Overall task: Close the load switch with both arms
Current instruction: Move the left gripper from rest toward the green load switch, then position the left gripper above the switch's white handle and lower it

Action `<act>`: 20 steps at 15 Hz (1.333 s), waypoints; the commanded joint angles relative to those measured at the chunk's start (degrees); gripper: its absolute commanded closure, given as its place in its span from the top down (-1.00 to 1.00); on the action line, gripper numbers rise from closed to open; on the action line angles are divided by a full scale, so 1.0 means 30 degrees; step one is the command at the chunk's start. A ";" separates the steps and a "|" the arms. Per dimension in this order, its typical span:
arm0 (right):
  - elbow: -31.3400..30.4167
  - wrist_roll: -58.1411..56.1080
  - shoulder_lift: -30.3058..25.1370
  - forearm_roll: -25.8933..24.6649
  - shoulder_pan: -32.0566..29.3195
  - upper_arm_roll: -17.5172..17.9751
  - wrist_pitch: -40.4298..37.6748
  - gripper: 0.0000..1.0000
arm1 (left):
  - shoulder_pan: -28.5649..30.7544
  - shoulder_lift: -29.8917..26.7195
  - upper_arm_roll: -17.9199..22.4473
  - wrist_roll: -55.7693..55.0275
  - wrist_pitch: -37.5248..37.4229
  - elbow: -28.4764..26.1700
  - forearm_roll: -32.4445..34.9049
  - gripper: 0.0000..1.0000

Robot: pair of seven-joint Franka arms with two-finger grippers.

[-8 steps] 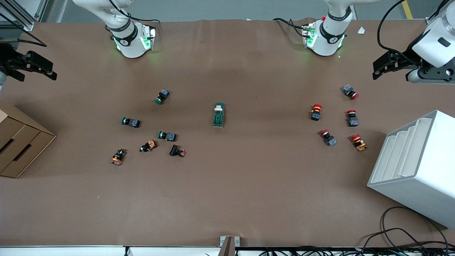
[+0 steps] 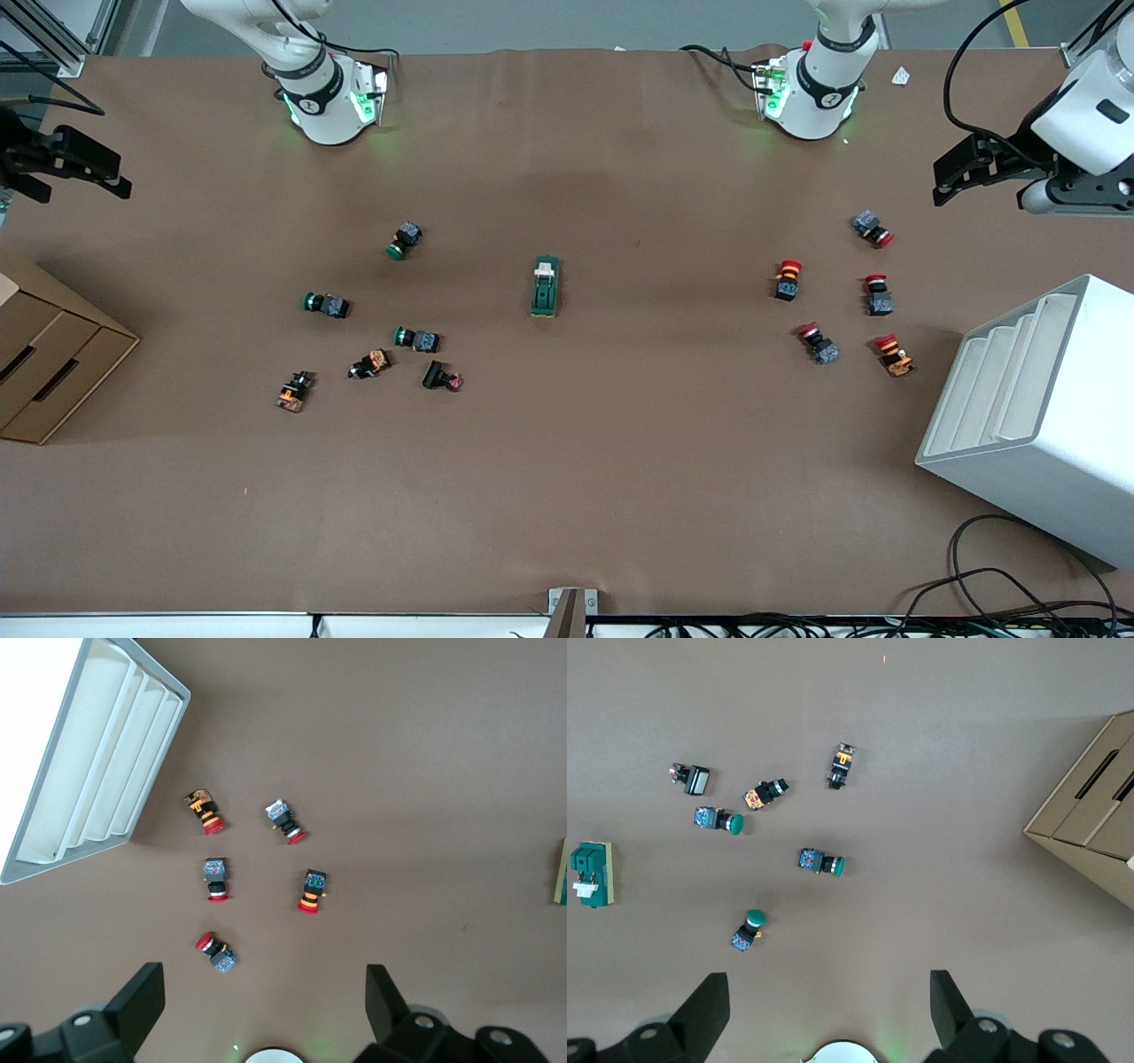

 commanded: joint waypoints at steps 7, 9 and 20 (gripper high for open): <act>-0.0344 -0.0758 -0.0425 -0.0403 -0.0113 0.0225 -0.0001 1.00 | -0.1070 0.2878 -0.5555 -0.8880 0.2260 0.0567 0.0306 1.00; -0.0344 -0.0758 -0.0425 -0.0549 -0.0084 0.0225 -0.0001 1.00 | -0.2267 0.4049 -0.6176 -1.1869 0.3022 0.0538 0.0365 1.00; 0.0095 -0.0523 0.0478 -0.0608 -0.0172 0.0166 -0.0118 1.00 | -0.7953 0.6948 -0.6266 -1.8818 1.0696 -0.3183 0.2883 0.99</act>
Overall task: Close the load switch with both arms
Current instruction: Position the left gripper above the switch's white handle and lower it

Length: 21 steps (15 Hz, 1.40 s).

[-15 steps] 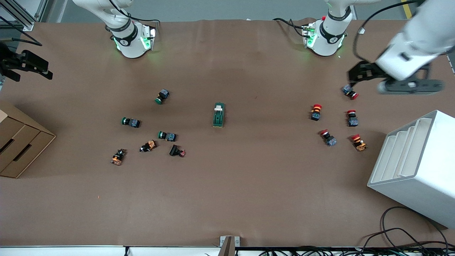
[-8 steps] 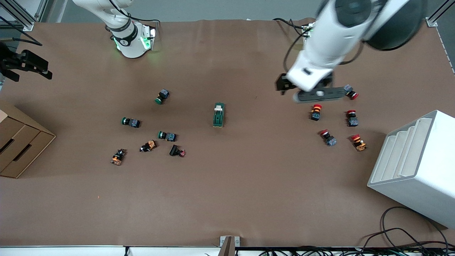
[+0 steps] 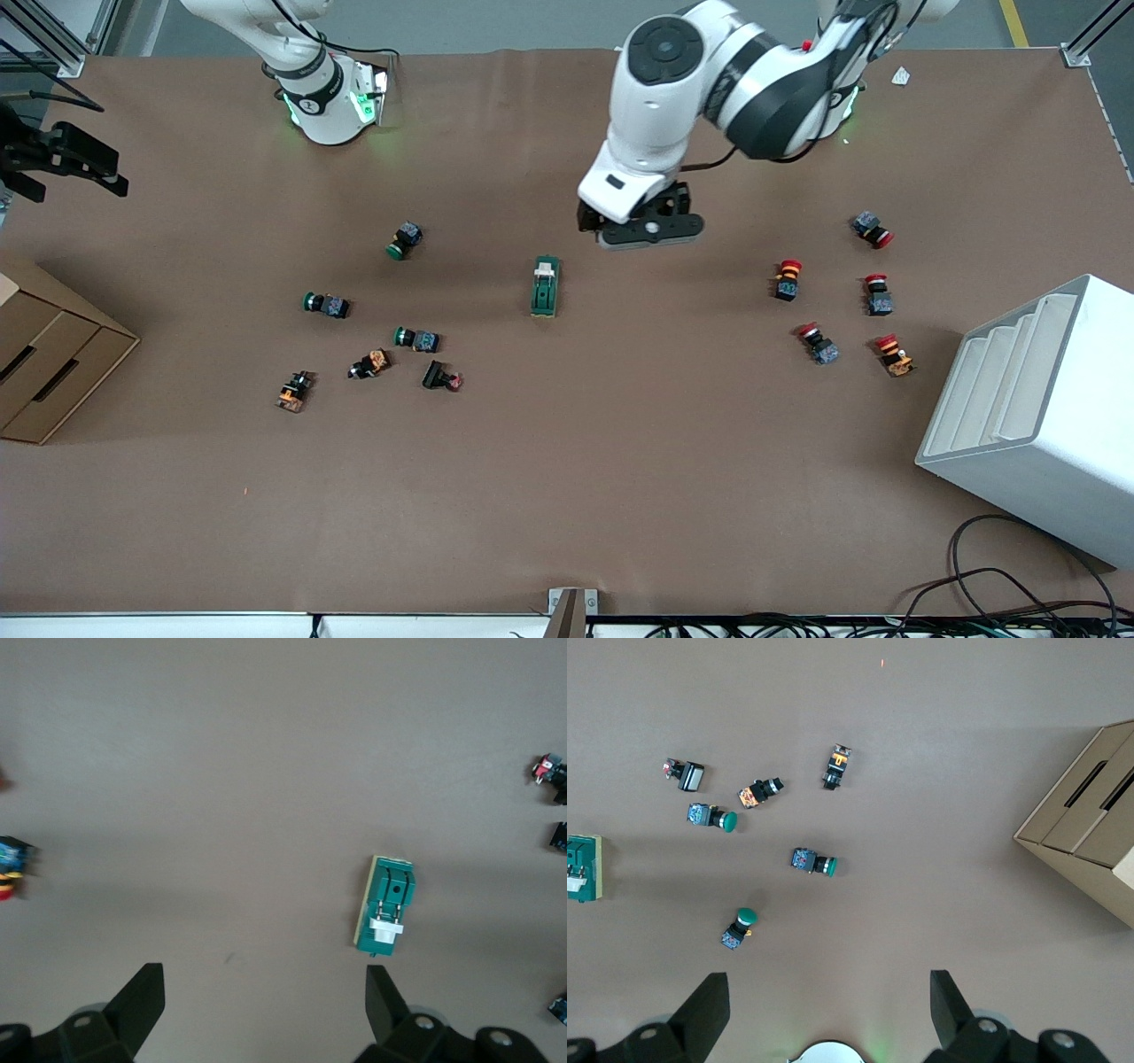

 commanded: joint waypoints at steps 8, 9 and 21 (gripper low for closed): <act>0.0003 -0.0270 0.2742 -0.0161 -0.0280 -0.0030 0.1183 1.00 | -0.4285 0.4981 -0.0005 -0.7609 0.3641 0.0028 0.4879 0.99; -0.0026 -0.0096 0.2747 -0.0161 -0.0135 -0.0001 0.1095 1.00 | -0.4523 0.5216 -0.0005 -0.8168 0.3763 0.0057 0.5463 0.99; -0.1049 1.1176 0.3682 0.2034 0.2381 0.2255 0.3344 1.00 | -0.7454 0.7884 -0.0005 -1.6077 0.4906 -0.1023 1.5685 0.97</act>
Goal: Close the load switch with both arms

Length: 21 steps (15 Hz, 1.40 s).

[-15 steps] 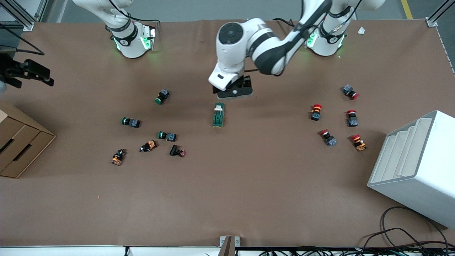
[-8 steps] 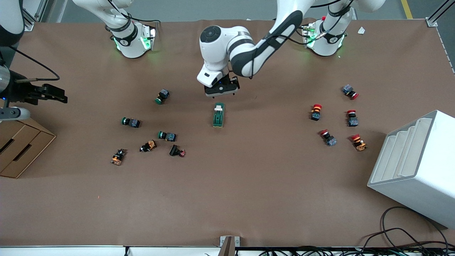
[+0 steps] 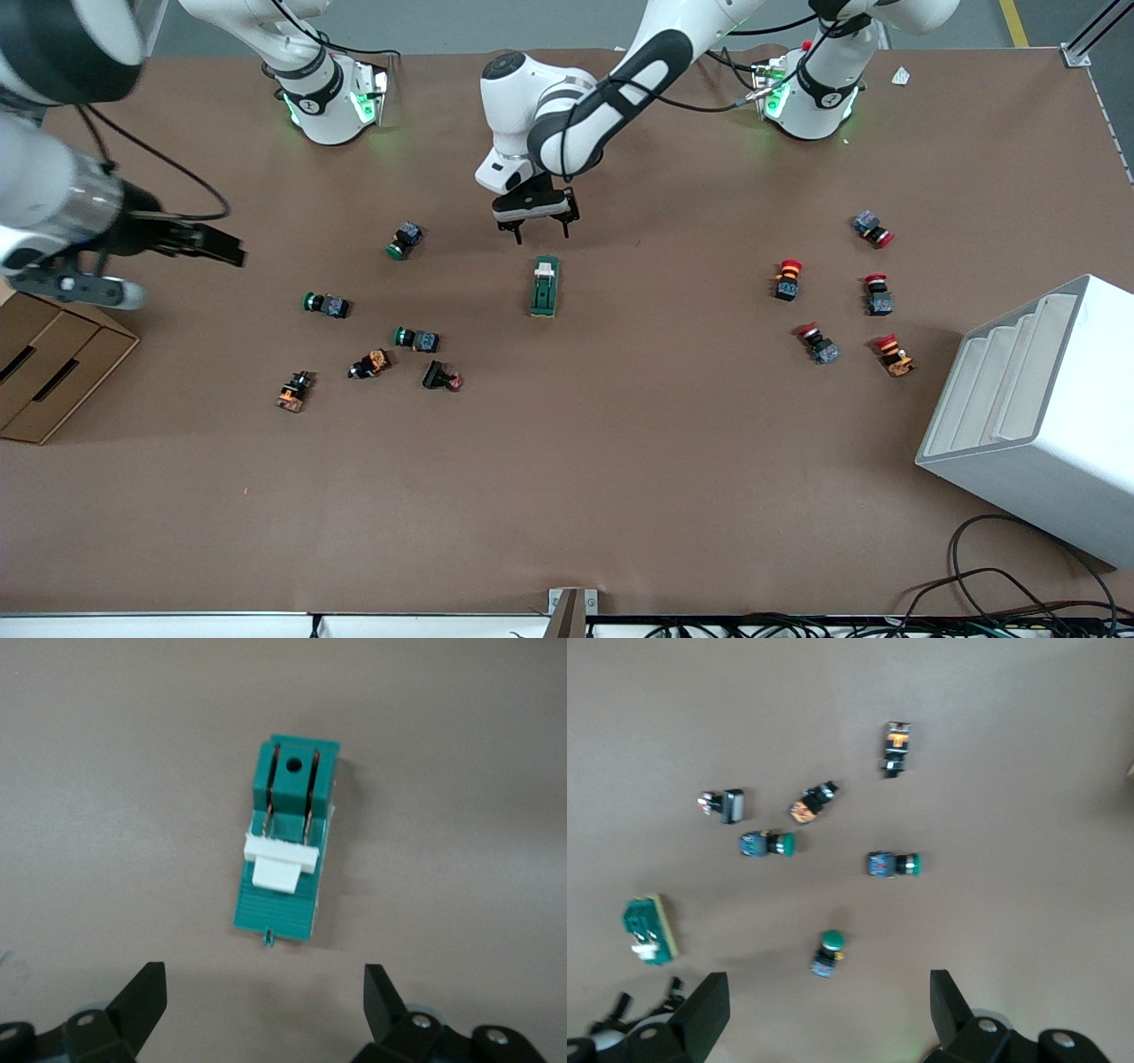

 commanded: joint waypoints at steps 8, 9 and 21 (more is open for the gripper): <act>-0.6505 0.9745 0.0765 0.1165 0.6015 0.0301 1.0007 1.00 | -0.1152 0.0354 0.0047 -0.9042 0.0151 -0.2373 0.9473 0.98; -0.6800 1.0217 0.1087 0.1165 0.6602 0.0301 1.0653 1.00 | -0.1151 0.0383 0.0047 -1.0479 0.0151 -0.2666 1.0765 0.98; -0.7096 1.1570 0.6360 0.5204 0.9564 0.0301 1.7626 1.00 | -0.2175 0.2754 0.0222 -1.3218 -0.3716 -0.2758 1.7308 0.99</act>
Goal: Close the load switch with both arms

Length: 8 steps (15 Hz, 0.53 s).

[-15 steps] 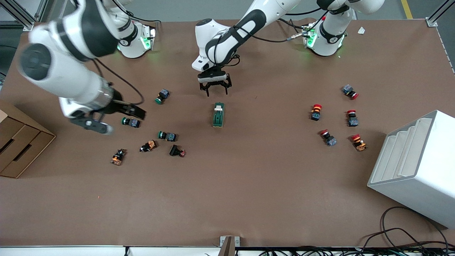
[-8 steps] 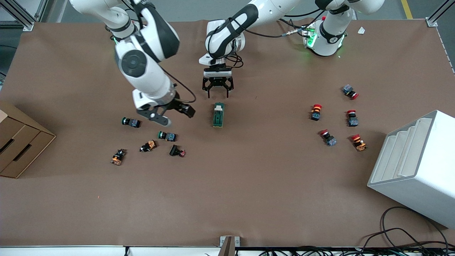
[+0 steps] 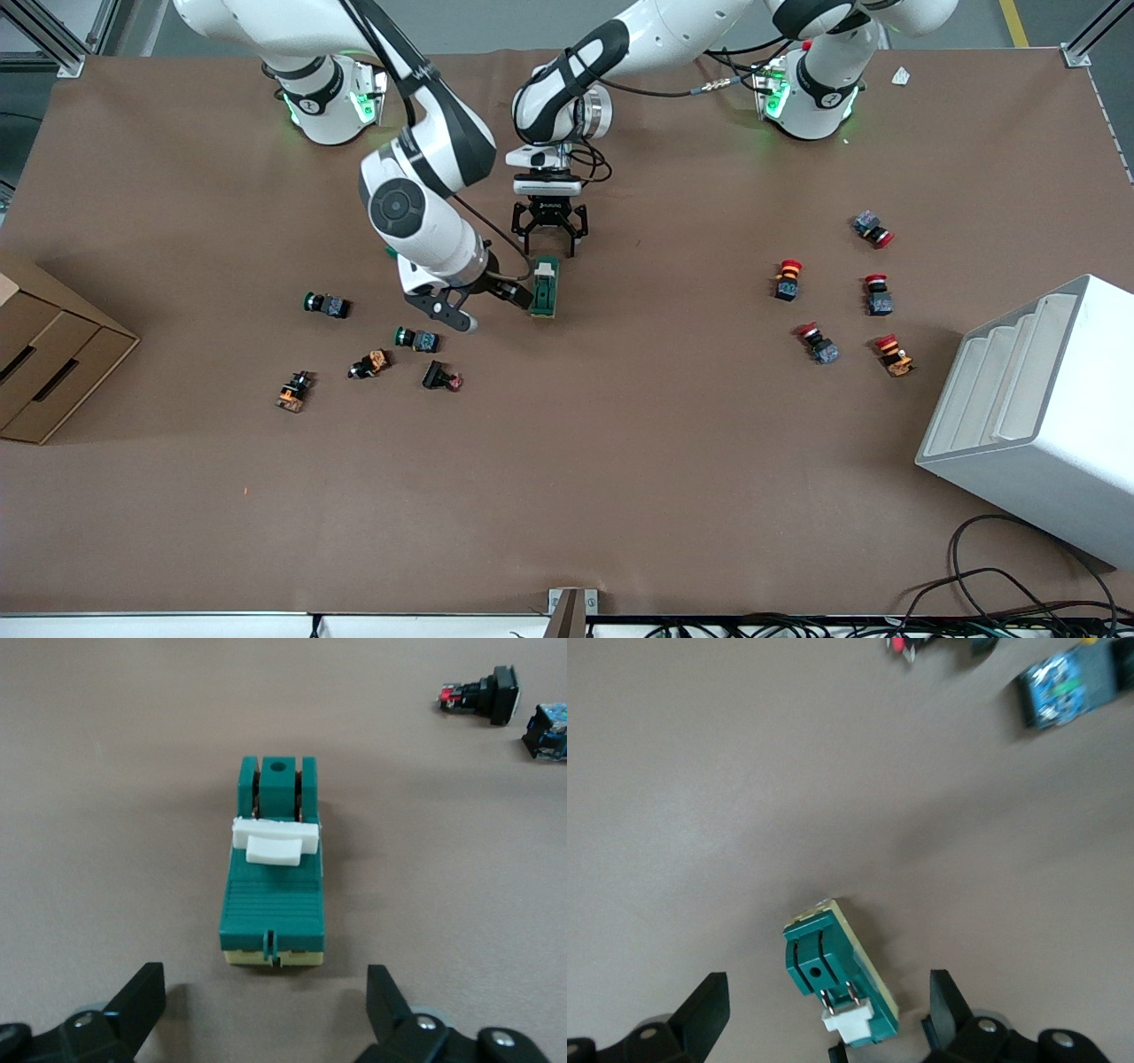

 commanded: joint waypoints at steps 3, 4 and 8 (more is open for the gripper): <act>0.0029 0.0217 0.1391 0.1469 0.1112 -0.0138 0.1712 1.00 | -0.0905 0.1139 0.0166 -0.1149 -0.1185 0.0197 0.0784 0.99; 0.0029 0.0217 0.1509 0.1557 0.1316 -0.0138 0.1800 1.00 | -0.1022 0.1433 0.0166 -0.1704 -0.1479 0.0139 0.0929 0.99; 0.0029 0.0246 0.1715 0.2465 0.2048 -0.0138 0.1977 1.00 | -0.1316 0.2344 0.0457 -0.3788 -0.1570 0.0197 0.2423 1.00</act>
